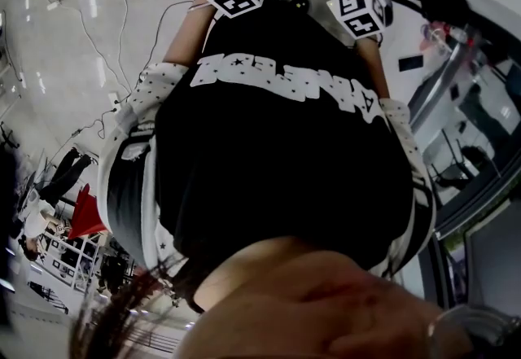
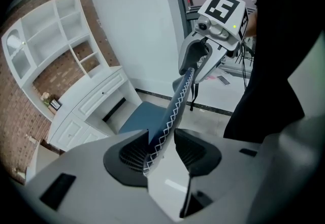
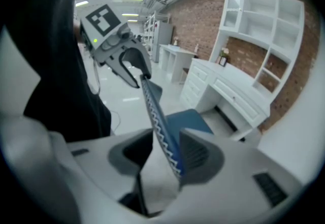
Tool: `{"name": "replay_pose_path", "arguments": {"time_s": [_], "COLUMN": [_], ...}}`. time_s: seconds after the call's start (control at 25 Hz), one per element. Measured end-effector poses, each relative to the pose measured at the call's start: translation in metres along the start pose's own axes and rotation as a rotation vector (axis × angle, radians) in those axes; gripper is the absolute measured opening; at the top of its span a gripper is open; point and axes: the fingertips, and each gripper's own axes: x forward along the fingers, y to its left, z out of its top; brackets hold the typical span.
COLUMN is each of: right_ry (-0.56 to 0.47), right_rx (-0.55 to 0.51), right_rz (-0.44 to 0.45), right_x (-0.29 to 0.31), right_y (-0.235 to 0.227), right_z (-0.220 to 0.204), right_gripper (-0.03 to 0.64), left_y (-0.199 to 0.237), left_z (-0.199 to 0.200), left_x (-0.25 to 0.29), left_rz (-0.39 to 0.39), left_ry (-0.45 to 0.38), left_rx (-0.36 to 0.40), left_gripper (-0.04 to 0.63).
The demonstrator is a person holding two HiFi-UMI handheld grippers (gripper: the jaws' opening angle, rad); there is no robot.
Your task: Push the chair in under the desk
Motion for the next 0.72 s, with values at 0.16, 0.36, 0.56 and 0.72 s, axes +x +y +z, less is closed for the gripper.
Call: {"name": "replay_pose_path", "arguments": {"time_s": [0.16, 0.36, 0.56, 0.72], "right_ry": [0.010, 0.019, 0.022, 0.021], "right_rx": [-0.006, -0.004, 0.010, 0.039], "right_rz": [0.000, -0.011, -0.036, -0.046], "right_x": [0.0032, 0.0041, 0.0023, 0.0057], "right_y": [-0.0023, -0.0021, -0.0062, -0.0083], "right_z": [-0.0006, -0.0009, -0.0025, -0.0007], "right_gripper": [0.161, 0.161, 0.158, 0.158], "left_y": [0.0038, 0.0032, 0.0037, 0.0069], "left_z": [-0.0015, -0.0045, -0.0011, -0.0027], "left_x": [0.0066, 0.0095, 0.0100, 0.0112], "left_rz": [0.006, -0.008, -0.019, -0.020], "left_ry": [0.023, 0.024, 0.027, 0.022], "left_rx": [0.039, 0.024, 0.049, 0.043], "left_gripper": [0.193, 0.173, 0.161, 0.161]}}
